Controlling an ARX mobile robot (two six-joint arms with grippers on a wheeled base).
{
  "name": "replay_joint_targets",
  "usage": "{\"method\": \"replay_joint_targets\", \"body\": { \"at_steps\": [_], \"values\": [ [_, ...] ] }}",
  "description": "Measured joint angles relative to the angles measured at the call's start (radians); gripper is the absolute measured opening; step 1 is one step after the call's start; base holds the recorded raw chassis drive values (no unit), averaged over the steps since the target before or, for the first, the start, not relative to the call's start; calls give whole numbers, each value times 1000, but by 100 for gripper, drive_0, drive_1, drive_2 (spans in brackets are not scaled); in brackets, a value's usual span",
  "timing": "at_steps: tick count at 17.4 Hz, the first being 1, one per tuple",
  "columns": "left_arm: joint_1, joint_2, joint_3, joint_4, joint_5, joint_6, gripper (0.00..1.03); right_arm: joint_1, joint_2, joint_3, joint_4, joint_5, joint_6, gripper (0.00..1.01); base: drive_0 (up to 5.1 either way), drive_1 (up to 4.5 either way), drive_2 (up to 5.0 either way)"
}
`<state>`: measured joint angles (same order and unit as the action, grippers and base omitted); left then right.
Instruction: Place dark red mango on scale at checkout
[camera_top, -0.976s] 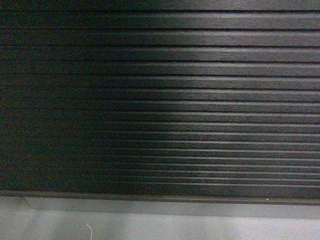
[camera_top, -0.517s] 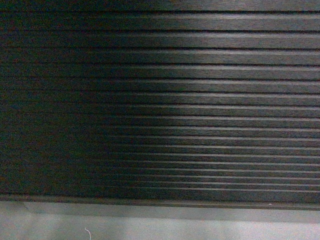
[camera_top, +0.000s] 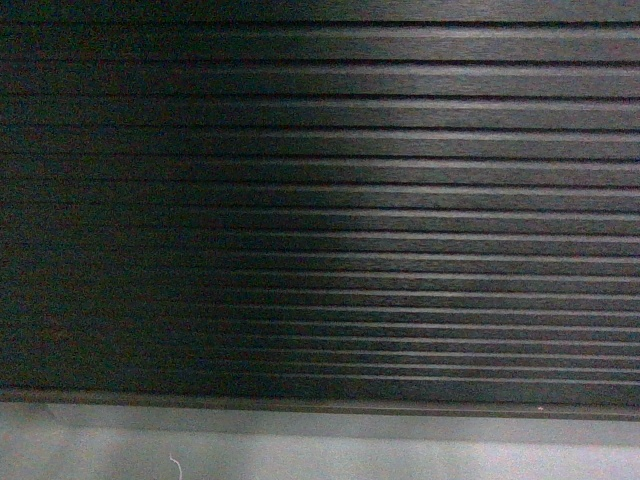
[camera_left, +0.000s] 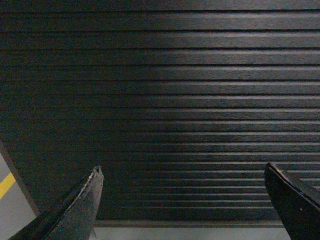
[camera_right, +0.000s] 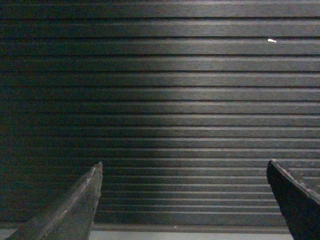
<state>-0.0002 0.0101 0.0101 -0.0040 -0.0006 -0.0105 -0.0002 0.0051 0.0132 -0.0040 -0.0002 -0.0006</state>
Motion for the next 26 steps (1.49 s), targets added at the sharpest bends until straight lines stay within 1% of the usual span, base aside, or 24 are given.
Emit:
{"method": "replay_joint_targets", "body": {
  "at_steps": [26],
  "values": [
    [0, 0, 0, 0, 1, 1, 98, 0, 0, 0, 1, 1, 1, 98, 0, 0, 0]
  ]
}}
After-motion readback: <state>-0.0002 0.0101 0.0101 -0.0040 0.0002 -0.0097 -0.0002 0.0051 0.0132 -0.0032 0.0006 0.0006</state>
